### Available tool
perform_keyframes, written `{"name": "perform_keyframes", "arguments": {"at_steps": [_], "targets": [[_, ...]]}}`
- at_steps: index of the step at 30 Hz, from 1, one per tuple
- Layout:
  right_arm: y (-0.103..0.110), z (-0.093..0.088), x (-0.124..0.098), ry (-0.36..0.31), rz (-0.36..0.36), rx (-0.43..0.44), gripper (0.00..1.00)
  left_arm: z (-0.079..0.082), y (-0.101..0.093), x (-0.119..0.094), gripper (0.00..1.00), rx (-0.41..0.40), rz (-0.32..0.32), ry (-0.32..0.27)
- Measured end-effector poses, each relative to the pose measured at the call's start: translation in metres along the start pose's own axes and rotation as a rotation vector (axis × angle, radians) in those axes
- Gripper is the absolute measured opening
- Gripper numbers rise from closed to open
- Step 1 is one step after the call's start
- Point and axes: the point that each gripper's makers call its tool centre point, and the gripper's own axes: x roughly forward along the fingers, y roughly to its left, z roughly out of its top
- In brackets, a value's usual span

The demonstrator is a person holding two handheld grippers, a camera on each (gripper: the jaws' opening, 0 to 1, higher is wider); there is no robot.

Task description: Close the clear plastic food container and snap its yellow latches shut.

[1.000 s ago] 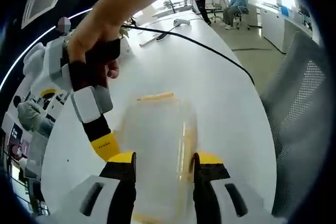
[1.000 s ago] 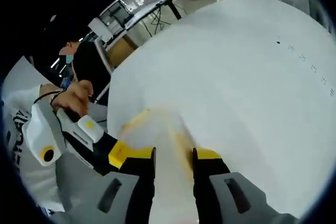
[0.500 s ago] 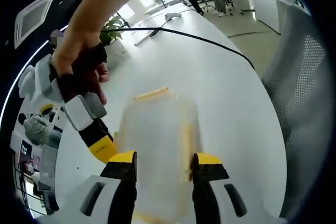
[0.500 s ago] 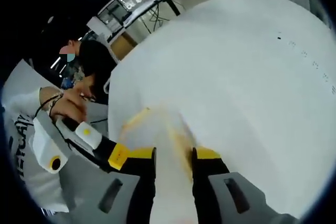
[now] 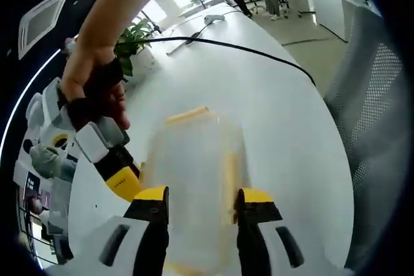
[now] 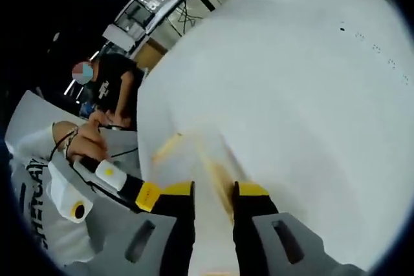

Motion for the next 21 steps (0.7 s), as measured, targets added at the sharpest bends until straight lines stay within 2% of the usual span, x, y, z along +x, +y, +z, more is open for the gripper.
{"name": "perform_keyframes", "arguments": {"at_steps": [3, 10, 13, 16, 21], "targets": [[0.001, 0.001, 0.000, 0.010, 0.012, 0.009, 0.18, 0.000, 0.000, 0.000, 0.36, 0.003, -0.002, -0.003], [0.001, -0.003, -0.007, 0.043, 0.013, -0.222, 0.20, 0.001, -0.002, -0.001, 0.36, 0.006, 0.003, -0.005], [-0.008, -0.013, -0.016, 0.120, -0.007, -0.272, 0.22, 0.001, -0.002, -0.001, 0.36, 0.005, 0.005, -0.004], [-0.006, -0.012, -0.013, 0.120, -0.005, -0.294, 0.24, 0.001, -0.002, -0.001, 0.36, 0.006, 0.006, -0.004], [-0.004, -0.016, -0.010, 0.192, -0.008, -0.324, 0.28, 0.001, -0.002, -0.001, 0.36, 0.004, 0.005, 0.000]]}}
